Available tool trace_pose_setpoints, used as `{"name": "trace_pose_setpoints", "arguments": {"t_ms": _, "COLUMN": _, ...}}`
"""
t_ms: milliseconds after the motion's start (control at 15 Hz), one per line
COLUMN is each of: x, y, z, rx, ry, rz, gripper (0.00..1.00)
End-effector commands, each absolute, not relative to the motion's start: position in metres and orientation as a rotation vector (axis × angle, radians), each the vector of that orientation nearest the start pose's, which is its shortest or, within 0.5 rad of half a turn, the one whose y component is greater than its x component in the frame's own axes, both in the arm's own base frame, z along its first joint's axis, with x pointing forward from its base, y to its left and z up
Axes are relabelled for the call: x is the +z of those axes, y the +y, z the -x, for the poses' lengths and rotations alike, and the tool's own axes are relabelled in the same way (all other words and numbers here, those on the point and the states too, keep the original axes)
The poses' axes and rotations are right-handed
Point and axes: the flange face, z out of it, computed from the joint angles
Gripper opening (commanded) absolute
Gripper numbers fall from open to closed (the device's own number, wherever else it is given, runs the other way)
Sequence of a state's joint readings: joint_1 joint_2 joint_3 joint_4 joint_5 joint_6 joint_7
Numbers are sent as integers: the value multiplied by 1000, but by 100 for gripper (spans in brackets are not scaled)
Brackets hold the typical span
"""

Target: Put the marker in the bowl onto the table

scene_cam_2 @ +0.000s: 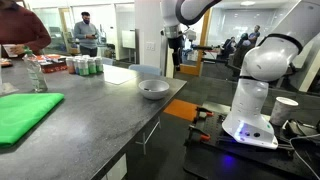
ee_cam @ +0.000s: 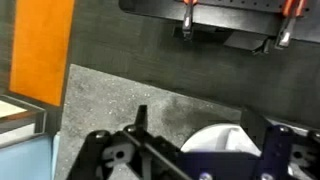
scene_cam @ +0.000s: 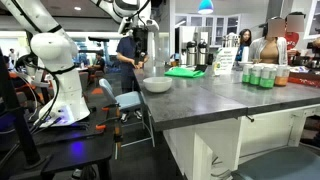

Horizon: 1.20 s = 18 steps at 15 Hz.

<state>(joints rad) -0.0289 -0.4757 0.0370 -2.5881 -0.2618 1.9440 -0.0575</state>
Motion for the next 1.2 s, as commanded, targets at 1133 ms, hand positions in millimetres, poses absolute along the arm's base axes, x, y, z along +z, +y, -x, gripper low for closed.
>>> {"name": "trace_pose_setpoints", "arguments": {"t_ms": 1133, "x": 409, "y": -9, "z": -382, "rx": 263, "ry": -308, "rz": 3353, "gripper": 100}}
